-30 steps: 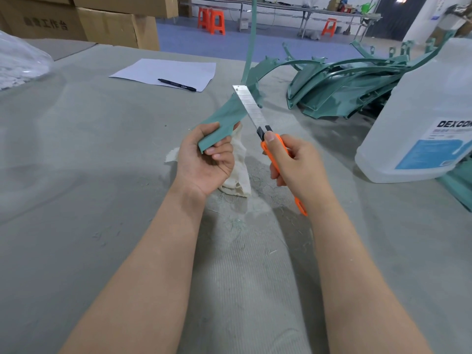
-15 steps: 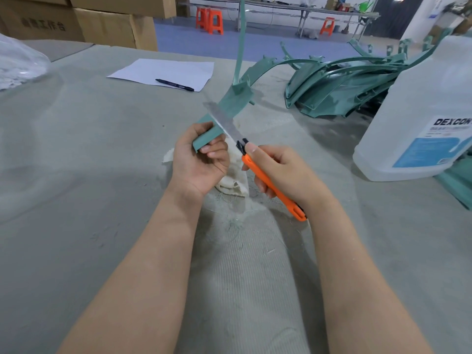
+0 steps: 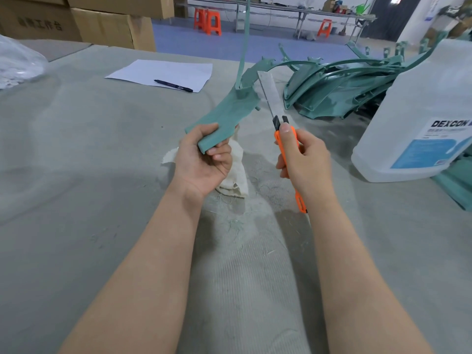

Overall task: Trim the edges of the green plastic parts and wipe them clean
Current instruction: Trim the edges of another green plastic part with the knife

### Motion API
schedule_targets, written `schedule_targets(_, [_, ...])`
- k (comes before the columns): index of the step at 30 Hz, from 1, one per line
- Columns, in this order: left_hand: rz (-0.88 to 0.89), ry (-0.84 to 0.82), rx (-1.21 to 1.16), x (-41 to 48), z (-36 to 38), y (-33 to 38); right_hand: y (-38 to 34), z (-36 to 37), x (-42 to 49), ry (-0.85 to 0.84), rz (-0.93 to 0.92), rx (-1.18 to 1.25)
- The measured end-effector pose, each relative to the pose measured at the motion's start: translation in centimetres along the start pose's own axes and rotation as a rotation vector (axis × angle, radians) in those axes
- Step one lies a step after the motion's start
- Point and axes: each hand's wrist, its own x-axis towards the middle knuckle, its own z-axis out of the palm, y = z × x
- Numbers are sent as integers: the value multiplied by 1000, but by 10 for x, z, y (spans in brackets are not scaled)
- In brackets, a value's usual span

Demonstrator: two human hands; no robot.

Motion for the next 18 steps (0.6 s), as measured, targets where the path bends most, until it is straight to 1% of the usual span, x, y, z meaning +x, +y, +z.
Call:
schedule_targets(3, [-6,-2,29,-1,1,1,3,1,1,48,-53,-66])
schedule_targets(6, [-5,16,31,-1,1,-1,4,1,1,61,-78,-107])
schedule_targets(18, [-9,18,52,-2,3,-2,-2,2,-2,78,-62,-146])
